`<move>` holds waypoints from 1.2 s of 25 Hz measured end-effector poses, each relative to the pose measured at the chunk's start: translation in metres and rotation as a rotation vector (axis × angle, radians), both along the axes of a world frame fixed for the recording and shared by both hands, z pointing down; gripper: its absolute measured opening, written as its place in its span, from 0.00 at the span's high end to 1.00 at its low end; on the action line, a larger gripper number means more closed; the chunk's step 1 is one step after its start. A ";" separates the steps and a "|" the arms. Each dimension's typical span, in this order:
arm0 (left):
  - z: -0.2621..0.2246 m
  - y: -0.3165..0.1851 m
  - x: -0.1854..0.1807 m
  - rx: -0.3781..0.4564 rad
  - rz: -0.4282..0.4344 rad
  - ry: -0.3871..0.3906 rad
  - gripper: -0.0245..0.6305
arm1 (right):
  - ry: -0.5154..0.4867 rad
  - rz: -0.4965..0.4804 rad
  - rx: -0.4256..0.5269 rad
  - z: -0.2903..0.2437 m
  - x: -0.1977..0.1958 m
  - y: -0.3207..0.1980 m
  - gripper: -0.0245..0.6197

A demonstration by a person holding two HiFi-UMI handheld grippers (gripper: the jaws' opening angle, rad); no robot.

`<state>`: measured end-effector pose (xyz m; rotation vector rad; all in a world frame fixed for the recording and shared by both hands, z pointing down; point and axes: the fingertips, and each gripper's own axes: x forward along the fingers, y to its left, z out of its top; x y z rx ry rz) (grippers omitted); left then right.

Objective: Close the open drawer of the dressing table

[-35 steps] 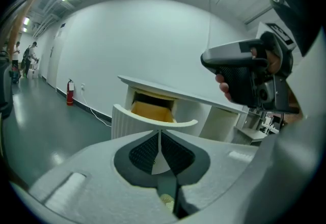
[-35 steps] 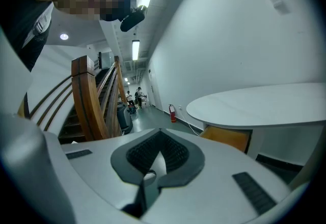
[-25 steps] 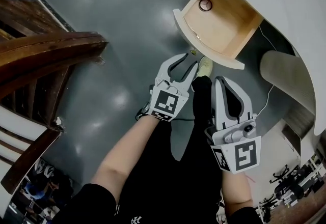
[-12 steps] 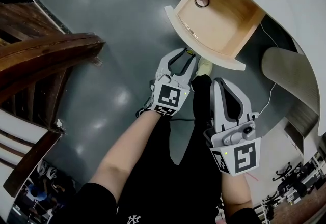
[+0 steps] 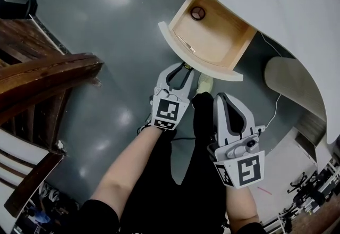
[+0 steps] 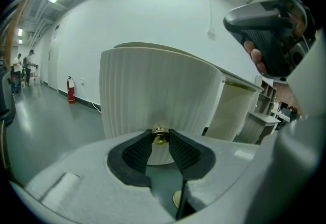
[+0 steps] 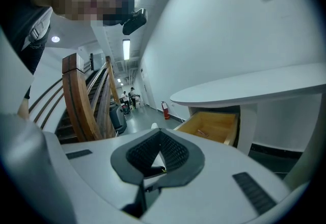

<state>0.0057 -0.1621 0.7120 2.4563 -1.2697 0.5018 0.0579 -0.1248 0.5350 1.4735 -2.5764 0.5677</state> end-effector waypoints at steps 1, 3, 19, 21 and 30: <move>0.000 -0.004 0.003 0.000 0.002 0.001 0.79 | 0.001 0.005 0.000 0.001 0.004 -0.003 0.94; 0.000 -0.014 0.010 -0.001 0.006 0.006 0.79 | 0.009 0.013 -0.002 0.003 0.010 -0.008 0.94; -0.006 -0.097 0.060 0.076 0.060 0.069 0.79 | 0.021 0.044 -0.001 0.024 0.042 -0.057 0.94; -0.008 -0.108 0.065 0.088 0.068 0.081 0.79 | 0.021 0.046 0.000 0.025 0.045 -0.065 0.94; -0.016 -0.146 0.086 0.134 0.083 0.134 0.79 | 0.018 0.041 0.005 0.029 0.053 -0.085 0.94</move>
